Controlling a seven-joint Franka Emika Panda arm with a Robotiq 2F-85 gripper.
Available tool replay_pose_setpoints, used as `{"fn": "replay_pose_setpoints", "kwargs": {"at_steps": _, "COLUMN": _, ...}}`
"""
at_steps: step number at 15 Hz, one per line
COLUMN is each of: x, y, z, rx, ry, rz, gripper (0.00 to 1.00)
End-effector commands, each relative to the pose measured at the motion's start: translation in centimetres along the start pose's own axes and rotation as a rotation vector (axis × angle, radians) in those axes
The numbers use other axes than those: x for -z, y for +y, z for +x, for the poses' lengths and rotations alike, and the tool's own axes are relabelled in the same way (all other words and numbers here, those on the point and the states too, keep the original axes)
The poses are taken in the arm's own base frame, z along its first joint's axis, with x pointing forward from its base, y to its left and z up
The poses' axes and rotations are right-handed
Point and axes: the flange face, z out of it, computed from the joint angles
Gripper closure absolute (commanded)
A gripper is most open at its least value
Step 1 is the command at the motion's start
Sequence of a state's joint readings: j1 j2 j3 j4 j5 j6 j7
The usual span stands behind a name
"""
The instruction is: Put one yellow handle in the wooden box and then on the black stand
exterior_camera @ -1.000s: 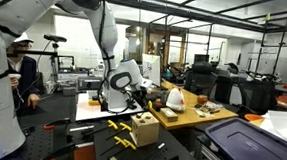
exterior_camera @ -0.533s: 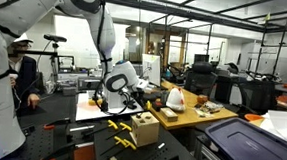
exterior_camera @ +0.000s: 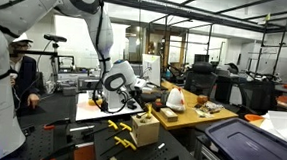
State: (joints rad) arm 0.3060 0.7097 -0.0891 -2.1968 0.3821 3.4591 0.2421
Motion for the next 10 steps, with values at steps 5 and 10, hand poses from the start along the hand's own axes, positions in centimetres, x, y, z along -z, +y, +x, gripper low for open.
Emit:
{"fn": "replay_pose_setpoints", "kwargs": {"at_steps": 5, "x": 1.3, "y": -0.2, "z": 0.0, "rx": 0.006, "ry": 0.017, "rz": -0.016, "gripper": 0.0}}
{"fn": "replay_pose_setpoints", "kwargs": {"at_steps": 10, "x": 2.7, "y": 0.9, "z": -0.5, "rx": -0.041, "ry": -0.009, "rz": -0.037, "gripper": 0.0}}
